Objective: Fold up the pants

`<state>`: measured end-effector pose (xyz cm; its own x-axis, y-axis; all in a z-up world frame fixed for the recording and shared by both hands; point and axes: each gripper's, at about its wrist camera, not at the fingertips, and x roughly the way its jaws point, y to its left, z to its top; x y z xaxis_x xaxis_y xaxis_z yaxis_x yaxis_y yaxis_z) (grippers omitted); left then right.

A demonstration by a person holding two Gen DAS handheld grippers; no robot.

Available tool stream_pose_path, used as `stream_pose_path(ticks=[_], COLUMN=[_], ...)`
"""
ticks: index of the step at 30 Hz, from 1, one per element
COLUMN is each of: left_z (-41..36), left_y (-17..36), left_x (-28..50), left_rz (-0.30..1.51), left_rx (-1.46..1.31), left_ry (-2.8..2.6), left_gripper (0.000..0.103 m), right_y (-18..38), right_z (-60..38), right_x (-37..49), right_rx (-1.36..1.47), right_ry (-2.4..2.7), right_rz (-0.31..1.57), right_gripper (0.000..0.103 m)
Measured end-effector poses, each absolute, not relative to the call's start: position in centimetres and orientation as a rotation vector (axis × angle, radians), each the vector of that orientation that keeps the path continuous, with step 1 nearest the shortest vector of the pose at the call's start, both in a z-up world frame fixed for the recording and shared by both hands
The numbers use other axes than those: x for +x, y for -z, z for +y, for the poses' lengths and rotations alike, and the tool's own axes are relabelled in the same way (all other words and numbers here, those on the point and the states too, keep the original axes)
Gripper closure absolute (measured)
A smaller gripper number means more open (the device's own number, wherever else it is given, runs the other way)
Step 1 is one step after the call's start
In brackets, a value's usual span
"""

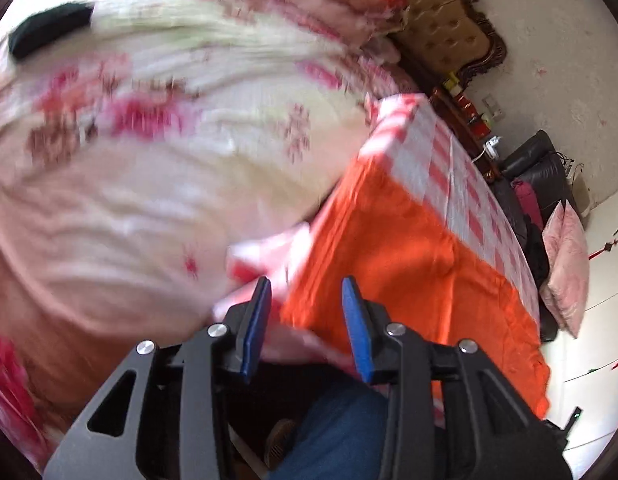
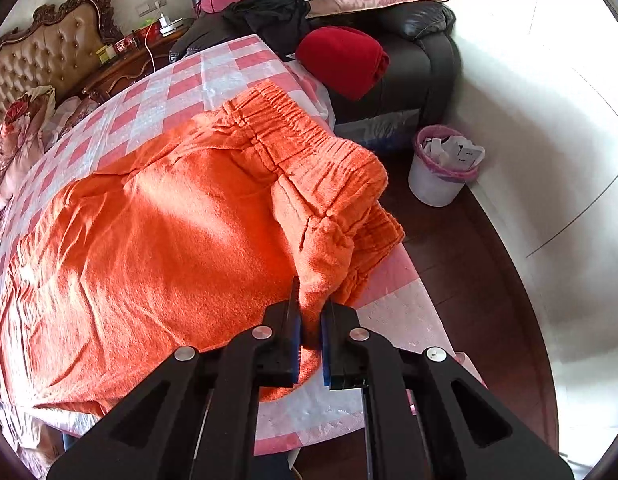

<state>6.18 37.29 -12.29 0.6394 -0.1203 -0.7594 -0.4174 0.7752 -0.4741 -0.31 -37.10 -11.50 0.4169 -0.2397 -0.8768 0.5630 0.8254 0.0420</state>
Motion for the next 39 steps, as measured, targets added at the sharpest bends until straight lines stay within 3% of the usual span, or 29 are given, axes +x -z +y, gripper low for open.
stream_pose_path(ticks=[5, 11, 13, 15, 16, 17, 18, 24, 29, 31, 35, 37, 38, 39], left_z=[37.4, 34.4, 33.6, 32.7, 32.5, 32.5, 32.5, 34.2, 36.1, 36.2, 37.9, 38.3, 38.3, 38.3], left_y=[9.7, 12.3, 13.2, 13.8, 14.2, 14.2, 14.0, 10.8, 12.5, 13.7, 14.8, 13.4, 12.8, 12.4], left_x=[13.8, 20.5, 21.3, 22.0, 22.1, 22.0, 21.8, 19.3, 19.9, 20.8, 20.8, 19.0, 18.0, 17.0], left_rz=[0.835, 0.963, 0.990, 1.018, 1.035, 1.032, 1.025, 0.912, 0.934, 0.972, 0.992, 0.920, 0.894, 0.874], left_rx=[-0.464, -0.243, -0.214, -0.154, -0.134, -0.132, -0.135, -0.252, -0.338, -0.312, -0.397, -0.453, -0.470, -0.486], left_ry=[-0.006, 0.044, 0.055, 0.046, 0.031, 0.028, 0.034, 0.022, -0.016, -0.058, -0.123, -0.093, -0.075, -0.056], left_gripper=[0.061, 0.063, 0.069, 0.085, 0.085, 0.088, 0.097, 0.097, 0.097, 0.103, 0.103, 0.091, 0.074, 0.064], right_y=[11.6, 11.7, 11.7, 11.7, 11.7, 11.7, 11.7, 11.8, 11.6, 11.6, 11.6, 11.7, 11.7, 11.7], right_z=[-36.8, -36.7, -36.6, -36.6, -36.6, -36.6, -36.5, -36.4, -36.2, -36.1, -36.2, -36.3, -36.3, -36.3], right_x=[0.3, 0.2, 0.3, 0.5, 0.6, 0.6, 0.6, 0.4, 0.7, 0.7, 0.4, 0.3, 0.2, 0.2], right_rx=[0.331, 0.336, 0.325, 0.318, 0.317, 0.315, 0.312, 0.307, 0.295, 0.289, 0.277, 0.267, 0.263, 0.260], right_ry=[0.528, 0.536, 0.538, 0.540, 0.540, 0.542, 0.543, 0.547, 0.547, 0.544, 0.565, 0.570, 0.567, 0.564], right_rz=[1.040, 1.039, 1.046, 1.053, 1.055, 1.056, 1.057, 1.055, 1.068, 1.070, 1.069, 1.070, 1.068, 1.066], right_gripper=[0.095, 0.094, 0.094, 0.093, 0.093, 0.093, 0.092, 0.091, 0.088, 0.088, 0.075, 0.072, 0.072, 0.071])
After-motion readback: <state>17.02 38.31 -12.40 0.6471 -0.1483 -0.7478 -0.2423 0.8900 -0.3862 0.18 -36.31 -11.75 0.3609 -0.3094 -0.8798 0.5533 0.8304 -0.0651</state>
